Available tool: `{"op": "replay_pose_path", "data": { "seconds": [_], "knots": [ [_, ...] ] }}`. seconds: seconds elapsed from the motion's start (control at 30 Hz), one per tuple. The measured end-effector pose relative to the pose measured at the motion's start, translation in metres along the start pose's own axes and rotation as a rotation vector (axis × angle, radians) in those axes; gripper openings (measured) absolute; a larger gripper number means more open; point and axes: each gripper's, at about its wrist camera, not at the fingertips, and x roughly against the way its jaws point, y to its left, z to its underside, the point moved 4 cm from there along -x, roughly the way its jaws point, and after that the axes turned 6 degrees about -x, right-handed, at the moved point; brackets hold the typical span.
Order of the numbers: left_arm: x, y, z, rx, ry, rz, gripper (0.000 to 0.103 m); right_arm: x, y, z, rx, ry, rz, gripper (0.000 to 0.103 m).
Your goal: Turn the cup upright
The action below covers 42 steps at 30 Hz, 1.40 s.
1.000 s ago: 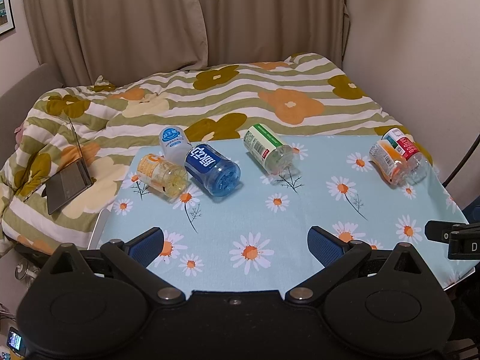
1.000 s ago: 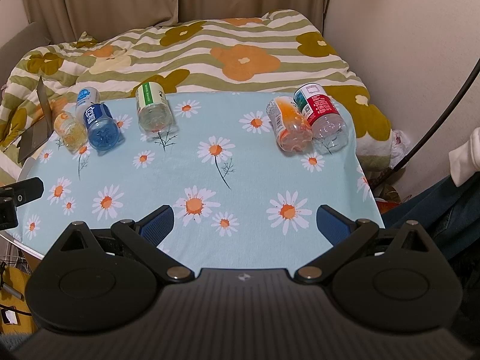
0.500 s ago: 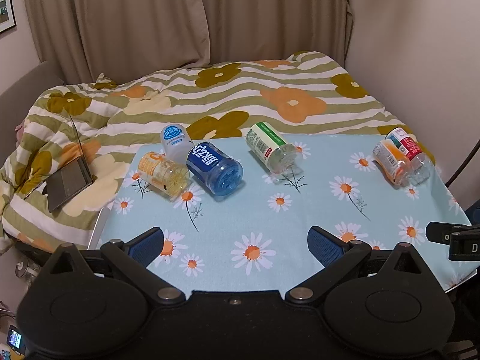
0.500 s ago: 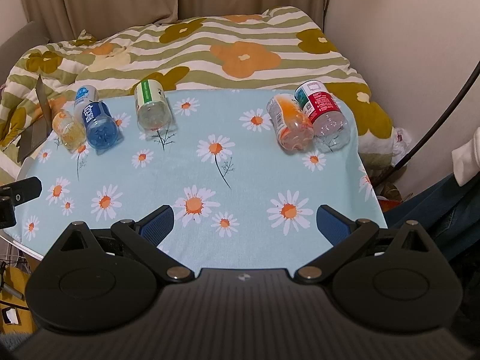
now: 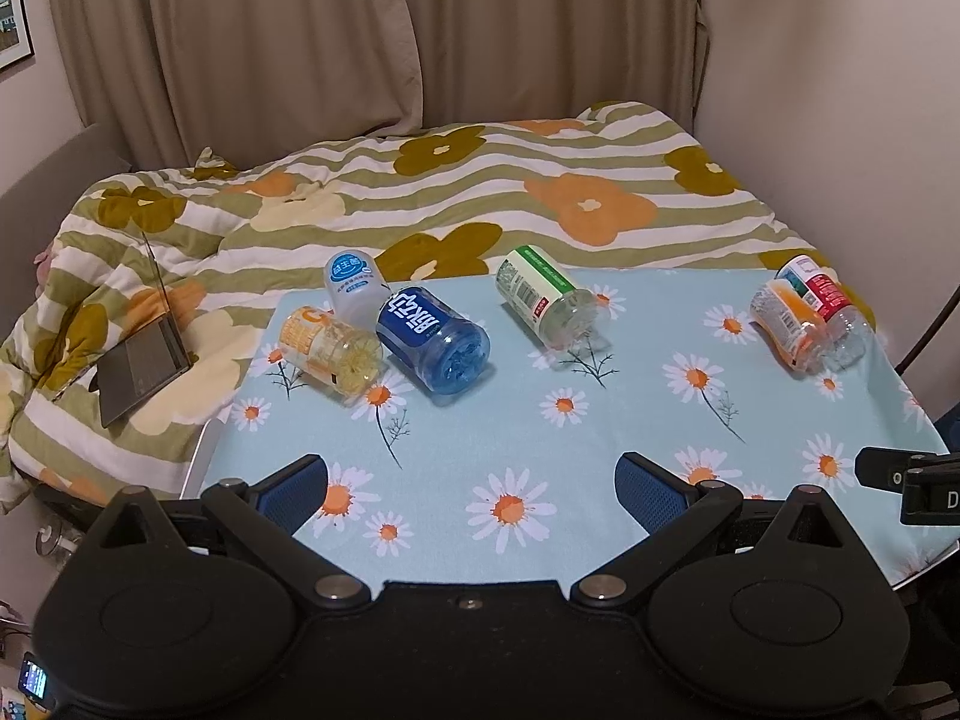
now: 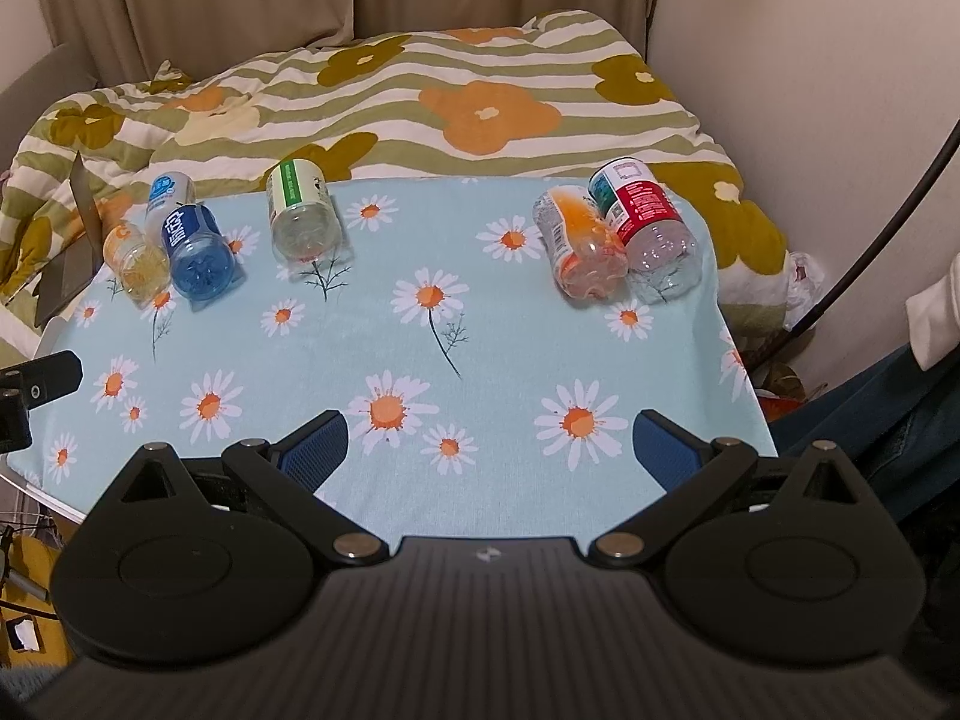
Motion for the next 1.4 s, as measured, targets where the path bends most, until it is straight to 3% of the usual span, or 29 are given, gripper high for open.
{"op": "replay_pose_path", "data": {
  "seconds": [0.97,1.17,1.4],
  "knots": [
    [0.009,-0.003,-0.003,0.055,0.019,-0.061,0.103,0.001,-0.001,-0.013,0.046,0.017,-0.066,0.103],
    [0.015,0.003,-0.023,0.108,0.03,-0.104,0.103,0.0,-0.003,-0.036,0.102,0.022,-0.131,0.103],
    [-0.006,0.043,-0.067,0.154,0.032,-0.122,0.103,-0.023,0.009,-0.069,0.123,0.019,-0.16,0.103]
  ]
}}
